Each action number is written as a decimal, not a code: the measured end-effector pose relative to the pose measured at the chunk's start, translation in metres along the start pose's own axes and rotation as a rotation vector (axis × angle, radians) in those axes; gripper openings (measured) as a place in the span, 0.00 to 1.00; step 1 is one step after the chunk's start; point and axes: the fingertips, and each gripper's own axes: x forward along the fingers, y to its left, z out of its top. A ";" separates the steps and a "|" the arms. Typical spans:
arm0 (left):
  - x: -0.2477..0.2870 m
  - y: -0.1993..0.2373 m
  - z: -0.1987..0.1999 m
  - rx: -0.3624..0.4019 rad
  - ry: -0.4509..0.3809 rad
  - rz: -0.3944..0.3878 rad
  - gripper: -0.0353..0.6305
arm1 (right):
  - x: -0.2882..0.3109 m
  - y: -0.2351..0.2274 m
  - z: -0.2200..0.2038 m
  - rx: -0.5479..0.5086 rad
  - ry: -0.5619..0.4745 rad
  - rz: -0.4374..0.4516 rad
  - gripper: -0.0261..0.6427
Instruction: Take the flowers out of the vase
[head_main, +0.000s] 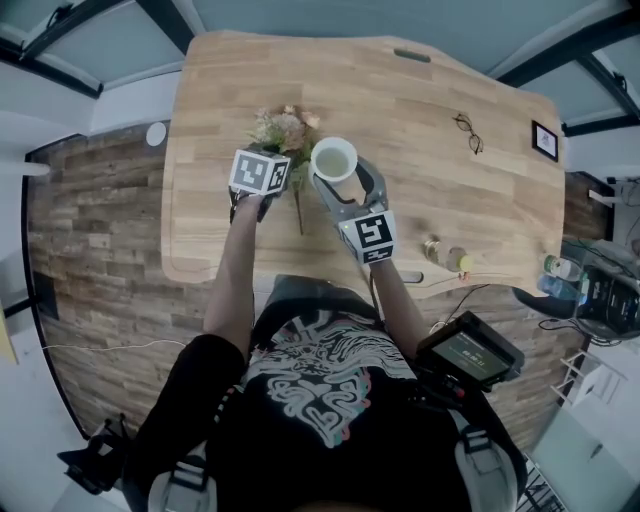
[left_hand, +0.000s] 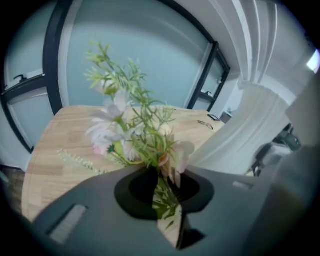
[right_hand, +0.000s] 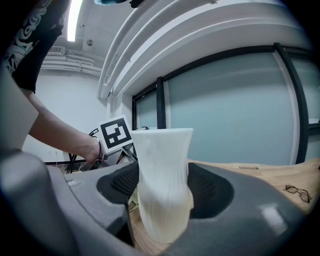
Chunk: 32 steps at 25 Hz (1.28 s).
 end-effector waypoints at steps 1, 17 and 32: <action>0.002 0.001 0.000 -0.004 0.001 0.004 0.13 | 0.001 0.000 0.001 0.000 -0.005 -0.003 0.49; -0.008 -0.010 0.007 -0.151 -0.103 0.026 0.49 | -0.018 0.001 0.016 -0.040 -0.015 0.028 0.50; -0.082 -0.034 0.041 -0.111 -0.390 0.050 0.05 | -0.049 0.004 0.034 -0.027 -0.046 -0.016 0.50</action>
